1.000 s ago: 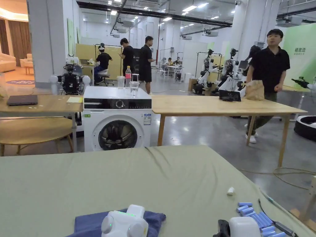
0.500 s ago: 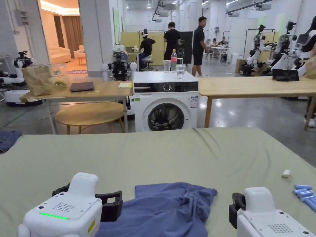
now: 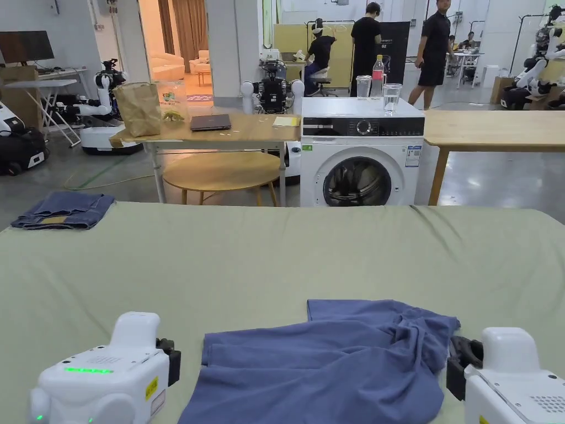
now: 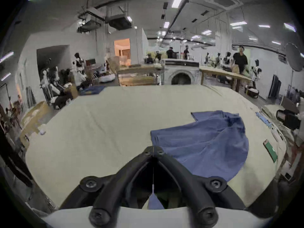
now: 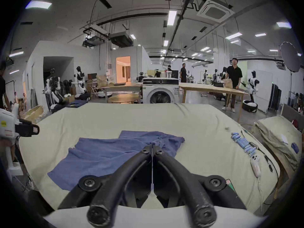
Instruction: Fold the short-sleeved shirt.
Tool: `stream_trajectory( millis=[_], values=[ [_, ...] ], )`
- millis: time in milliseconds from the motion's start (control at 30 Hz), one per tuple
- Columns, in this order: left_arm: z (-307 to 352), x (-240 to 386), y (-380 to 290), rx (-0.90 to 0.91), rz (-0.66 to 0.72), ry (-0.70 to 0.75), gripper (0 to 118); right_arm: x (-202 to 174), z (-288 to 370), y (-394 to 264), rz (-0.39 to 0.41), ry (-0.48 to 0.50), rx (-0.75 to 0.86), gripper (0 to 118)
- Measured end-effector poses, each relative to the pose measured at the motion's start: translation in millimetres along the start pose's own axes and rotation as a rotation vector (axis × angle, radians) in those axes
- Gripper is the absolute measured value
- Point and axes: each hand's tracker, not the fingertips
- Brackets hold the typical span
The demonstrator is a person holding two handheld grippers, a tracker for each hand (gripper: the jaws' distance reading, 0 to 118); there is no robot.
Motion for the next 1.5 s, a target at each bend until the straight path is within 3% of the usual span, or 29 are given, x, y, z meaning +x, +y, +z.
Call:
stream_trajectory(
  millis=[200,233,300,333,500,567,667,700,733,800,900,933,1000,1033,1133,1167,1200,1233,1267,1500],
  values=[
    [-132,8,26,-0.131,-0.026,-0.010,0,23,-18,-15,0.000,-0.045,-0.058,0],
    [-154,6,30,-0.154,-0.050,0.019,26,28,-22,-18,0.000,-0.055,-0.067,0],
    [-195,8,40,-0.223,-0.046,0.021,106,38,-29,-23,-0.002,-0.075,-0.090,0],
    [-213,8,44,-0.246,-0.048,0.020,118,43,-34,-25,-0.003,-0.084,-0.102,0],
    [-269,15,47,-0.340,-0.082,0.096,117,62,-51,-33,-0.002,-0.123,-0.145,0],
    [-286,15,41,-0.417,-0.104,0.115,104,67,-58,-36,-0.005,-0.133,-0.163,0],
    [-278,11,40,-0.404,-0.011,0.067,100,74,-70,-41,-0.016,-0.131,-0.210,0],
    [-273,14,41,-0.390,-0.026,0.024,92,75,-76,-43,-0.021,-0.117,-0.231,0],
    [-268,21,43,-0.369,-0.071,0.006,58,76,-82,-46,-0.031,-0.093,-0.260,0],
    [-251,30,46,-0.370,-0.082,-0.006,5,75,-96,-51,-0.050,-0.047,-0.290,0],
    [-230,41,58,-0.320,-0.099,-0.019,1,70,-121,-59,-0.088,0.045,-0.330,5],
    [-224,43,62,-0.293,-0.104,-0.010,1,69,-131,-60,-0.104,0.081,-0.354,36],
    [-213,44,70,-0.274,-0.106,-0.014,1,66,-154,-64,-0.109,0.111,-0.426,114],
    [-206,43,74,-0.265,-0.107,-0.018,1,62,-161,-67,-0.096,0.150,-0.426,117],
    [-193,43,79,-0.233,-0.115,-0.023,1,55,-187,-67,-0.003,0.090,-0.440,113],
    [-191,39,81,-0.225,-0.115,-0.022,1,54,-193,-68,0.012,0.119,-0.482,97],
    [-188,38,82,-0.217,-0.115,-0.019,1,54,-195,-68,0.006,0.147,-0.495,59],
    [-185,37,83,-0.208,-0.115,-0.016,1,53,-194,-73,0.006,0.154,-0.486,8],
    [-180,35,84,-0.195,-0.117,-0.012,1,53,-191,-74,-0.030,0.182,-0.487,8],
    [-139,14,103,-0.093,-0.144,0.039,1,59,-145,-21,-0.039,0.170,-0.345,8]
  ],
)
